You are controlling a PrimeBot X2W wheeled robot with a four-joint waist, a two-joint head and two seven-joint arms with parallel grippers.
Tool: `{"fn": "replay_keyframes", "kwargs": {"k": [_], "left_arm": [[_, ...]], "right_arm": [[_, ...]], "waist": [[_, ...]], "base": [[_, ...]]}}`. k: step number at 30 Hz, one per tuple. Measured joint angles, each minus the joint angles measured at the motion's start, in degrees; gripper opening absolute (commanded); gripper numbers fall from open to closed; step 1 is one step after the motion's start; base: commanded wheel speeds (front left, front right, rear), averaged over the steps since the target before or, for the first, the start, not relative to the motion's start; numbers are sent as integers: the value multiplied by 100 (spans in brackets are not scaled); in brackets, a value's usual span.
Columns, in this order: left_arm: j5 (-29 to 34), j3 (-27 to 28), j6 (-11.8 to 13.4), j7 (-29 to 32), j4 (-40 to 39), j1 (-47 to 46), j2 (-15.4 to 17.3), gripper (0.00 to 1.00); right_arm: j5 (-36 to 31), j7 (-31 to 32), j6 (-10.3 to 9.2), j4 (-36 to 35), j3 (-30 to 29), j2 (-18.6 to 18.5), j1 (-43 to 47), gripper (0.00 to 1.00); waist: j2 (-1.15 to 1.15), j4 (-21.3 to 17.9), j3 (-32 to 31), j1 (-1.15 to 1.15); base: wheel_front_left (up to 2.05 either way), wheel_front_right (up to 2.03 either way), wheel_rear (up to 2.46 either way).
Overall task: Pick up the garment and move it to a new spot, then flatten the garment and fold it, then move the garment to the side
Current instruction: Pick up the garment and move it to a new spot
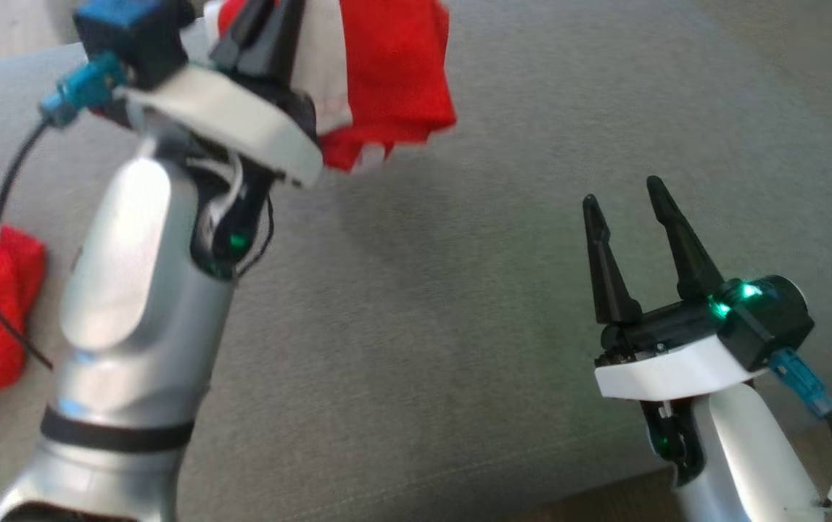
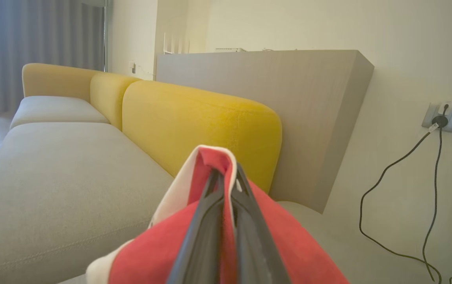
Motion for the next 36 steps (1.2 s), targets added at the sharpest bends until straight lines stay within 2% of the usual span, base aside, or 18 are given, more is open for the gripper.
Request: {"fn": "replay_keyframes", "kwargs": {"k": [4, 11, 17, 21, 24, 25, 28, 32, 36], "left_arm": [[66, 29, 215, -52, 336, -226, -30, 0], [26, -37, 571, -433, 1050, 41, -122, 0], [-242, -525, 652, -776, 1544, 204, -152, 0], [-374, -1021, 489, -977, 1630, 126, -154, 0], [-381, -1444, 170, -1105, 1578, -29, -151, 0], [-381, -1444, 170, -1105, 1578, -29, -151, 0], [-427, -1918, -115, -1192, 1411, -153, -152, 0], [-480, -2359, -205, -1260, 1300, -200, -137, 0], [-688, -2397, -210, -1236, 1572, -248, 45, 0]], "right_arm": [[100, -1, 0, -98, 57, 0, -13, 100], [141, -16, 0, -288, 73, 0, -18, 100], [141, -16, 0, -346, 73, 0, -152, 100], [141, -16, 0, -358, 71, 0, -207, 100], [141, -16, 0, -357, 67, 0, -209, 100], [141, -16, 0, -357, 67, 0, -209, 100], [141, -16, 0, -352, 54, 0, -209, 100], [142, -16, 0, -343, 9, 0, -209, 100], [143, -16, 0, -316, -4, 0, -209, 100]], "waist": [[0, -271, 37, 0], [0, -535, 221, 0], [0, -594, 365, 0], [0, -599, 398, 0], [0, -587, 391, 0], [0, -587, 391, 0], [0, -571, 375, 0], [0, -527, 353, 0], [0, -468, 334, 0]], "base": [[0, 0, 0], [0, 0, 0], [0, 0, 0], [0, 0, 0], [0, 0, 0], [0, 0, 0], [0, 0, 0], [0, 0, 0], [0, 0, 0]]}}
